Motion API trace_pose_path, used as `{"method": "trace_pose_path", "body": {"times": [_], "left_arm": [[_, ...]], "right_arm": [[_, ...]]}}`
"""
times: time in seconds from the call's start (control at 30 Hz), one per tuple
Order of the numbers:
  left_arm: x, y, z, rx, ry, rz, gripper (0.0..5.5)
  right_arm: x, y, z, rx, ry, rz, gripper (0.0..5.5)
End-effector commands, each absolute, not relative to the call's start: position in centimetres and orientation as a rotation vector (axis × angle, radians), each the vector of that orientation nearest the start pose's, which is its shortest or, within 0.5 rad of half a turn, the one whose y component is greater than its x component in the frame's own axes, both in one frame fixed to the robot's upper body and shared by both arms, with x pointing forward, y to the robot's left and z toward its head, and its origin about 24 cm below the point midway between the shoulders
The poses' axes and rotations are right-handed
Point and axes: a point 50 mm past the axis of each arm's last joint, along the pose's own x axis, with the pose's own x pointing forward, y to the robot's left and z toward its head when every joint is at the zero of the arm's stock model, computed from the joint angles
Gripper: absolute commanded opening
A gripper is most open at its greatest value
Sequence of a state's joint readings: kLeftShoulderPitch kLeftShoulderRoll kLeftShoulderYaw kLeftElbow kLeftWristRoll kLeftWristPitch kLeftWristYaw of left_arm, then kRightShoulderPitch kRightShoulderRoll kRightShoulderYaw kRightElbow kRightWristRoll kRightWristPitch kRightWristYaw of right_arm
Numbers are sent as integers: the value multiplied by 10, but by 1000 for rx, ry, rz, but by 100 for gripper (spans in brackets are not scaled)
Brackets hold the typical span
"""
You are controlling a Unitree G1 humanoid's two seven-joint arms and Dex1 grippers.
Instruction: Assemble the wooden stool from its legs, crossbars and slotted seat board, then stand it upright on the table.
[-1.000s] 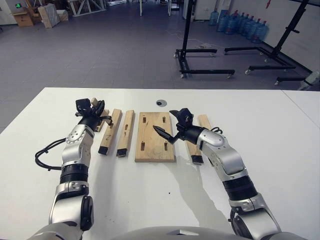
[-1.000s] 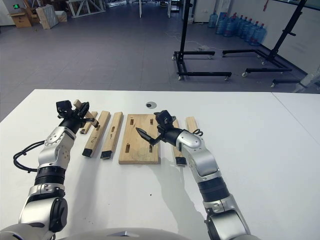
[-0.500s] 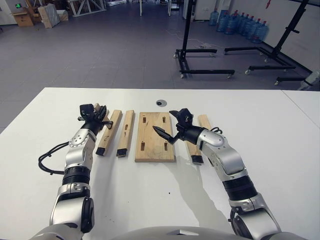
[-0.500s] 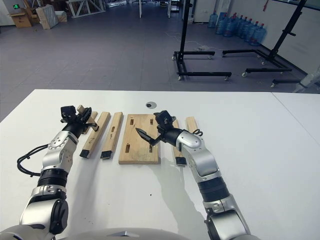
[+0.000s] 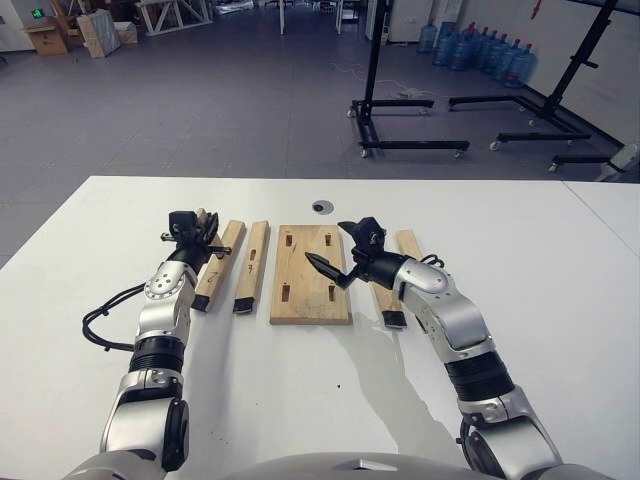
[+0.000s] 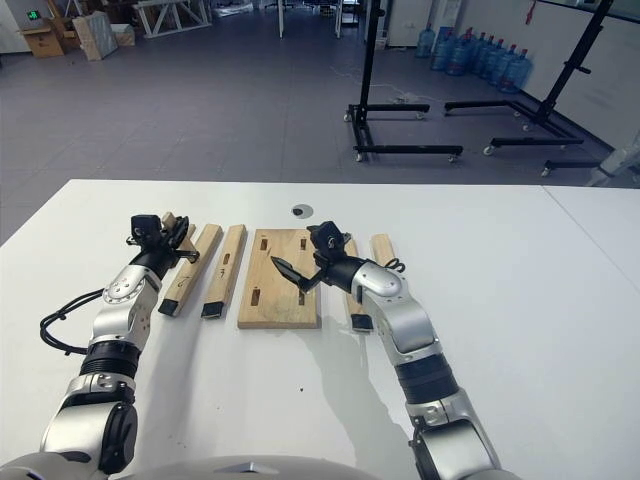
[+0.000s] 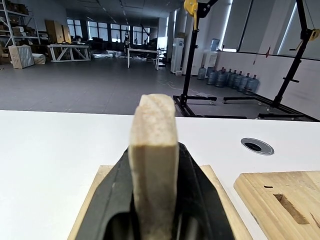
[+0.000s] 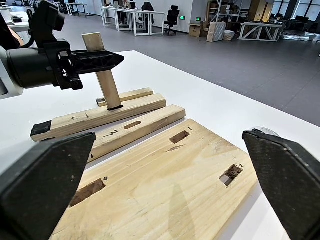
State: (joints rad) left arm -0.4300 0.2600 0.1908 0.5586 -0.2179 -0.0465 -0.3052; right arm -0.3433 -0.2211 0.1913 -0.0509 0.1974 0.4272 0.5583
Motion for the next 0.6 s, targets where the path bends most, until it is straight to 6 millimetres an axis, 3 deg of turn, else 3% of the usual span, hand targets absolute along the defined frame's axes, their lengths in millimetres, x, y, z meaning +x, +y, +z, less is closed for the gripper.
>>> {"method": "trace_pose_path", "body": {"times": [0.03,0.07,0.3,0.43,0.53,0.6], "left_arm": [[318,219,30,-73,167,-120,39],[319,219,31,-70,162,-117,75],[324,218,42,-61,124,-117,180],[325,213,58,-29,71,-124,242],[329,208,100,3,-46,-112,286],[329,205,134,27,-121,-103,286]], "right_arm": [[291,-95,96,-75,123,820,540],[291,-95,96,-75,122,820,540],[293,-95,96,-75,120,813,540],[293,-96,96,-76,120,807,540],[293,-96,96,-76,118,806,540],[294,-95,97,-76,116,807,540]]}}
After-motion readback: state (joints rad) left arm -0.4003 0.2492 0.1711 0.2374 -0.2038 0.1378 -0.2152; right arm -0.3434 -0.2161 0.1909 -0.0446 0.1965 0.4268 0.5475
